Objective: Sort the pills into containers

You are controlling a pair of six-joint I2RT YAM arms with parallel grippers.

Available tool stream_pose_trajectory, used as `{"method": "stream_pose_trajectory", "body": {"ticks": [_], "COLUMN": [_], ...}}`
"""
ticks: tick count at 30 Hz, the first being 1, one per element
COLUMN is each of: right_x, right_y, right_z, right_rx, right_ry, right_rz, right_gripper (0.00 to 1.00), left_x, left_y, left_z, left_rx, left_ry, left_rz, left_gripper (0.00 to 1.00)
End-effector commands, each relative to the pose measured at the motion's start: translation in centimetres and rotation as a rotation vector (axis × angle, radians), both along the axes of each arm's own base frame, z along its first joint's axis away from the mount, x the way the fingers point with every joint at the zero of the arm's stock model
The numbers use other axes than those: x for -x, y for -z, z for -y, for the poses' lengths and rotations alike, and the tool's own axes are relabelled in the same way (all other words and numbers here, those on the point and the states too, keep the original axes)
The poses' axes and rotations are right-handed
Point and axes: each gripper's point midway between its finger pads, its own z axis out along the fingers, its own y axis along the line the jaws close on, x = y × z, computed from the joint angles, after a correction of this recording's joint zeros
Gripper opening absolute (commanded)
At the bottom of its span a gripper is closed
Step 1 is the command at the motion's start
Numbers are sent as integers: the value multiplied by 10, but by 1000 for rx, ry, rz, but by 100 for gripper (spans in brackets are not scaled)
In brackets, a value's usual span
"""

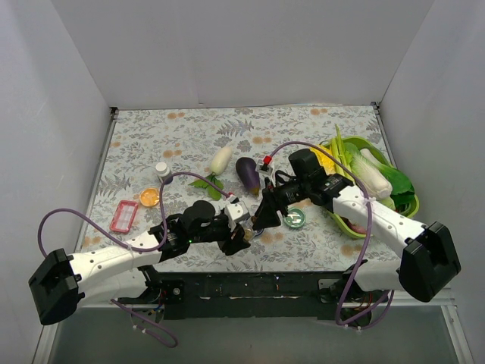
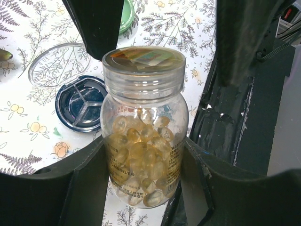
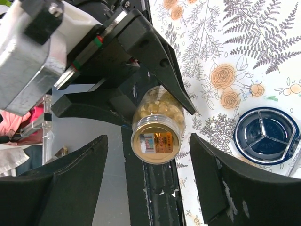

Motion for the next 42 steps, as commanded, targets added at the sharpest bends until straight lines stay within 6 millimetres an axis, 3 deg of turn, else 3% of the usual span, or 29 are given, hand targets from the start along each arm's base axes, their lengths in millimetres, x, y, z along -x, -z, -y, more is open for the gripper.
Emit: {"method": "stream_pose_trajectory", "body": {"ticks": [1, 7, 13, 14, 17, 18, 19, 21, 23, 29, 32, 39, 42], "right_x": [-5, -3, 1, 3, 20, 28, 27, 40, 37, 23, 30, 51, 51], "right_y": [-8, -4, -15, -16, -22, -28, -31, -24, -23, -31, -31, -27, -30], "right_z": [-7, -11, -12, -11, -7, -5, -6, 1, 0, -5, -3, -2, -3], "right_rx": [-3, 16, -27, -43, -124, -170, -227, -233, -273, -304, -331, -373, -370], "right_ry": [4, -13, -71, -101, -253, -311, -385, -481, -547, -606, -629, -604, -587], "right_rz": [52, 55, 101, 137, 265, 285, 434, 514, 671, 862, 854, 611, 583], "right_gripper": [75, 66, 23, 11, 5, 4, 4, 2, 2, 3, 5, 14, 24], "left_x": [-12, -12, -9, -7, 6, 8, 12, 20, 26, 31, 32, 27, 28], "left_y": [-31, -31, -28, -27, -23, -23, -21, -23, -24, -22, -22, -26, -27], "left_z": [11, 10, 6, 6, 3, 2, 0, 1, 1, -2, -2, 0, 1], "left_rx": [78, 79, 68, 67, 58, 58, 52, 59, 58, 46, 53, 77, 90], "left_ry": [-14, -18, -5, 4, 77, 91, 109, 154, 182, 197, 197, 170, 169], "left_rz": [68, 69, 76, 78, 80, 83, 76, 69, 52, 27, 29, 38, 33], "left_gripper": [0, 0, 0, 0, 0, 0, 0, 0, 0, 0, 0, 0, 0]}}
